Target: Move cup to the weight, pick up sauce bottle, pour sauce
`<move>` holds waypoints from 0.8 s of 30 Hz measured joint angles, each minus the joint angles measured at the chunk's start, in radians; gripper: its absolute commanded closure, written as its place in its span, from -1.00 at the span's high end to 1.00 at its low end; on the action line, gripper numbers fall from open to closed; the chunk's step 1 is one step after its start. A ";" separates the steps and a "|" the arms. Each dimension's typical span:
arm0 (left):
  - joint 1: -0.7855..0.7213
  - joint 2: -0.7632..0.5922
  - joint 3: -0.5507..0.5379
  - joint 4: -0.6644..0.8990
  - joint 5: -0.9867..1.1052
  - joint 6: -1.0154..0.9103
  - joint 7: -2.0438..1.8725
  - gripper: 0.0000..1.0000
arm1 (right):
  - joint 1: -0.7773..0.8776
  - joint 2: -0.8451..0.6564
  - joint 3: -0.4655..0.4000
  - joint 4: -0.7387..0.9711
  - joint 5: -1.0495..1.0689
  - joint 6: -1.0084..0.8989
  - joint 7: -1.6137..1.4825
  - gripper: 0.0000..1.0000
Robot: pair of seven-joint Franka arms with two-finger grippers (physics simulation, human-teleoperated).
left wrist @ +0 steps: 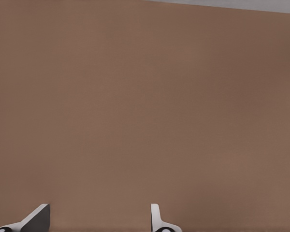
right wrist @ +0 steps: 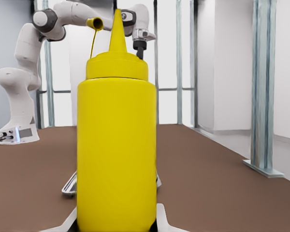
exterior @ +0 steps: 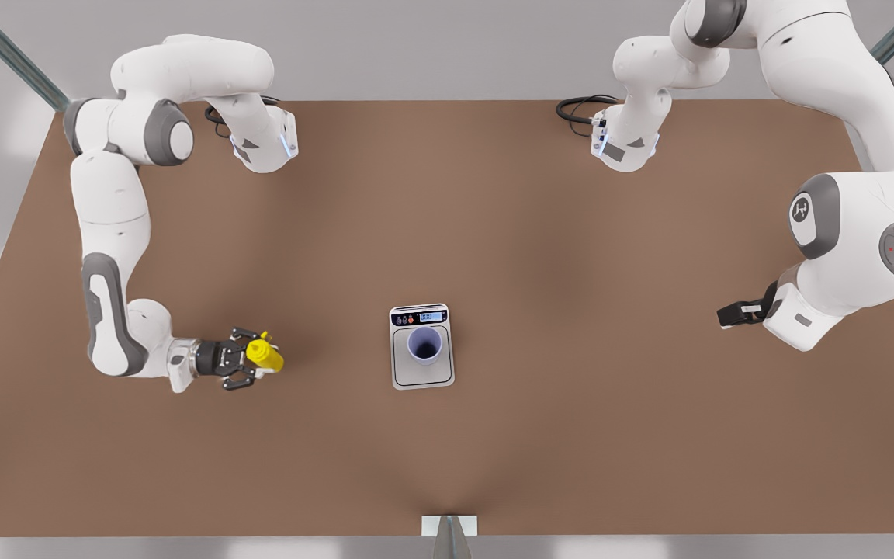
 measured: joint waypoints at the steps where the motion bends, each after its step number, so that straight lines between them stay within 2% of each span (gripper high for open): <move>1: 0.000 0.000 0.000 0.000 0.000 0.000 0.000 1.00 | 0.001 0.008 0.000 0.000 0.004 0.000 -0.006 0.26; 15: 0.002 0.001 0.000 0.000 0.001 0.000 -0.001 1.00 | 0.011 0.102 0.002 0.017 0.048 0.014 -0.034 0.28; 17: 0.003 0.000 0.000 0.000 0.001 0.003 0.000 1.00 | 0.012 0.104 0.003 0.018 0.049 0.014 -0.034 0.34; 19: 0.003 0.000 0.000 0.000 -0.002 0.002 0.000 1.00 | 0.013 0.104 0.003 0.018 0.061 0.014 -0.033 0.52; 24: 0.002 0.000 0.002 0.000 -0.003 -0.002 -0.003 1.00 | 0.018 0.104 0.003 0.018 0.063 0.011 -0.032 0.55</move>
